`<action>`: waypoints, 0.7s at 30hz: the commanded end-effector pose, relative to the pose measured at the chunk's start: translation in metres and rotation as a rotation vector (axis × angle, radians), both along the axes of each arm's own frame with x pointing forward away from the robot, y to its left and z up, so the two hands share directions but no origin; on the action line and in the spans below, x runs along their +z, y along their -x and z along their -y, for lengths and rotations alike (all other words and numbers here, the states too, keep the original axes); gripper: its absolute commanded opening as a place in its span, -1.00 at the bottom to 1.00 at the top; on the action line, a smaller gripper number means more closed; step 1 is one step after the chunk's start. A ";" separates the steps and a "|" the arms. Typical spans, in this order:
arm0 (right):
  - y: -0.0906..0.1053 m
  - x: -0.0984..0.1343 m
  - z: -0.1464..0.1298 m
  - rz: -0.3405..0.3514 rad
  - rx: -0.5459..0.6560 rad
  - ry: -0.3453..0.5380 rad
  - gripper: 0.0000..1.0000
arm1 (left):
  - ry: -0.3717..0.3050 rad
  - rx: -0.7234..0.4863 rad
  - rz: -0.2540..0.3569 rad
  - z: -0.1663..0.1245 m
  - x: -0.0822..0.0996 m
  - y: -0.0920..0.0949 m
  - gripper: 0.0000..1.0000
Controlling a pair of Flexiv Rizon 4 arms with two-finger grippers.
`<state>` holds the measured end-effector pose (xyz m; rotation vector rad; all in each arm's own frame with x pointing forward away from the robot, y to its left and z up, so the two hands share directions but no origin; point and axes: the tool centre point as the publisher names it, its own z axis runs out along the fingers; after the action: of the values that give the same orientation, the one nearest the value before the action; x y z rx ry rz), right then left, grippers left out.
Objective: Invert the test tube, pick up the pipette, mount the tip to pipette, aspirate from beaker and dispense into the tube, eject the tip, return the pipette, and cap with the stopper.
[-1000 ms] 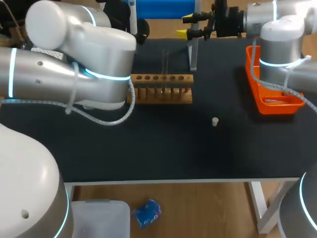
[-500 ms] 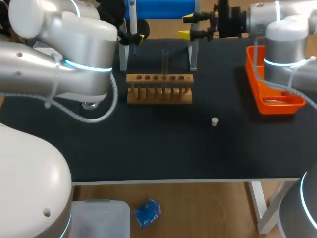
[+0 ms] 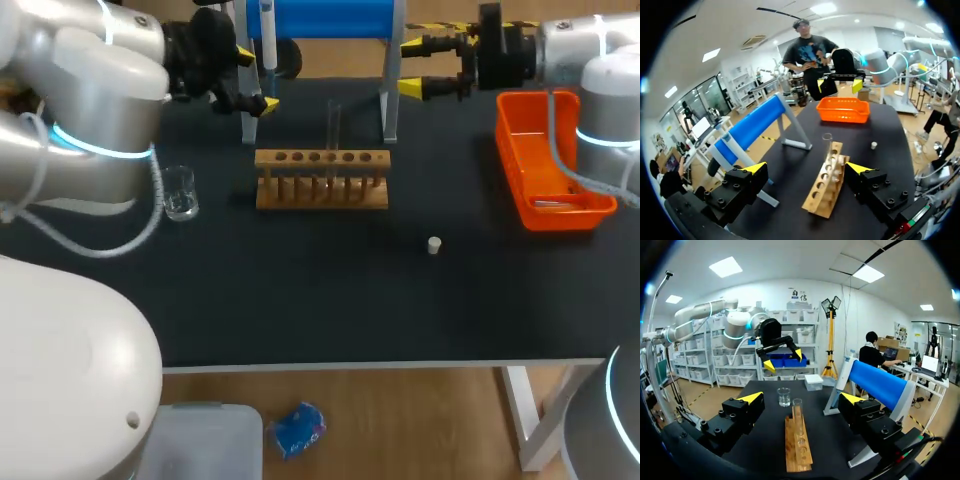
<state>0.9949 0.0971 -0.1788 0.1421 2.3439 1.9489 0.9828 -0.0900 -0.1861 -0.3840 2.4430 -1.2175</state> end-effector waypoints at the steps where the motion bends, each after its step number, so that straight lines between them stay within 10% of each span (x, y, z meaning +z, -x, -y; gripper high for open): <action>1: 0.029 -0.002 0.021 0.016 -0.036 -0.002 1.00 | 0.024 -0.277 -0.213 -0.006 0.001 0.005 1.00; 21: 0.036 -0.006 0.030 0.040 -0.040 0.015 1.00 | -0.001 -0.247 -0.236 -0.001 -0.001 0.007 1.00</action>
<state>0.9593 0.0670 -0.1851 0.1457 2.3118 1.8991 0.9715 -0.0880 -0.1895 -0.2526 2.6979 -1.3432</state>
